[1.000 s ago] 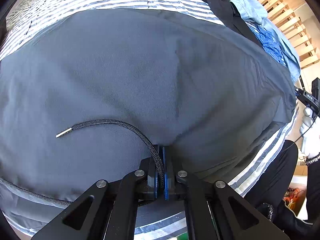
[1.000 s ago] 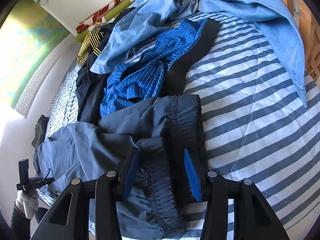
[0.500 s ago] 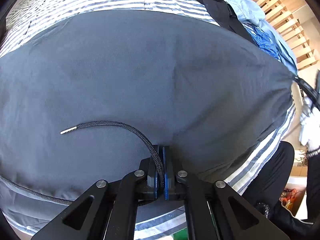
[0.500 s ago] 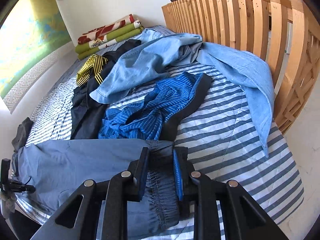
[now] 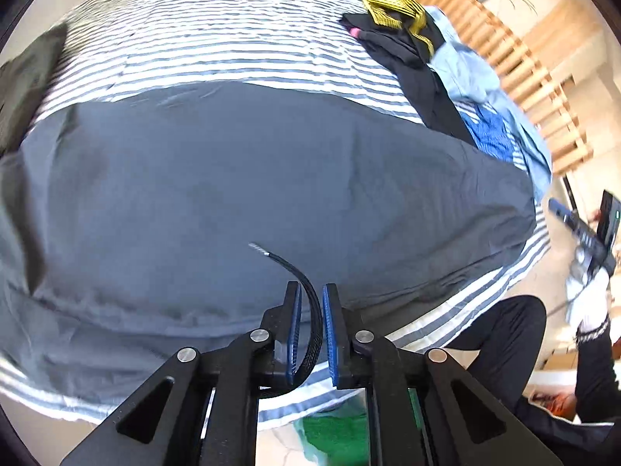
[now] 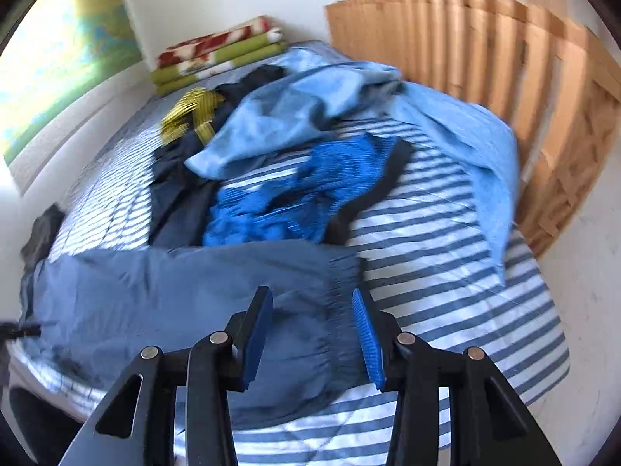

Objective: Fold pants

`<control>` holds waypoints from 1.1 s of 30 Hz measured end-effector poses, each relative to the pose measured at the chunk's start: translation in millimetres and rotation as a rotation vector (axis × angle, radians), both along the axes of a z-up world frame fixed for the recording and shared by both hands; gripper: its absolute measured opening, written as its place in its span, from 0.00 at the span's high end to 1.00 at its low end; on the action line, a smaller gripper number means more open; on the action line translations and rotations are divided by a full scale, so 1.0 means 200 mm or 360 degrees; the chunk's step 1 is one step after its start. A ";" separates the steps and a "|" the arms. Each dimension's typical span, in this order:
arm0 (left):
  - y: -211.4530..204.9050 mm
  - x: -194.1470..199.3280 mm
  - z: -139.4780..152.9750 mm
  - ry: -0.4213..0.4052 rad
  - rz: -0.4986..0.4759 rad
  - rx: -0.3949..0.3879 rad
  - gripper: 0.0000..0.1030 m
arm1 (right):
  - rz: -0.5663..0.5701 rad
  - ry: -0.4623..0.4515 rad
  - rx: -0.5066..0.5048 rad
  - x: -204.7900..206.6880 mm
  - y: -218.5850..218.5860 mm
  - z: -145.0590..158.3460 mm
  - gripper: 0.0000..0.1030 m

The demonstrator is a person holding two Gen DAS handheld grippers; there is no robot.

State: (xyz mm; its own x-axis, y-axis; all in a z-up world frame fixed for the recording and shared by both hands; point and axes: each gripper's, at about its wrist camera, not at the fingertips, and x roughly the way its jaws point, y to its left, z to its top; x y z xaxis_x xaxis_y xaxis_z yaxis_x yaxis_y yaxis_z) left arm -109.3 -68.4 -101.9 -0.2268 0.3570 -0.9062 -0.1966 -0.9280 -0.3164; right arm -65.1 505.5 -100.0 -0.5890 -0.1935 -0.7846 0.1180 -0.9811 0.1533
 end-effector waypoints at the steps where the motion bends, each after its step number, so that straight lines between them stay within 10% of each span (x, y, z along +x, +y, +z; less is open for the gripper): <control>1: 0.00 0.01 -0.01 0.0000 0.0033 -0.0013 0.88 | 0.0136 -0.0007 0.0031 0.02 -0.12 0.00 0.62; 10: -0.23 0.16 -0.13 -0.0062 0.0188 0.0003 0.88 | 0.1009 -0.0147 0.0560 0.13 -0.88 -0.32 0.62; 17: -0.36 0.18 -0.16 -0.0059 0.0289 0.0025 0.87 | 0.1073 -0.0186 0.0753 0.13 -0.88 -0.42 0.62; 23: -0.67 0.21 -0.13 -0.0055 0.0573 0.0100 0.60 | 0.1034 -0.0253 0.0669 0.09 -0.87 -0.43 0.91; 33: -0.90 0.05 -0.22 -0.0171 0.0803 0.0220 0.46 | 0.1034 -0.0195 0.0579 0.10 -0.83 -0.30 0.98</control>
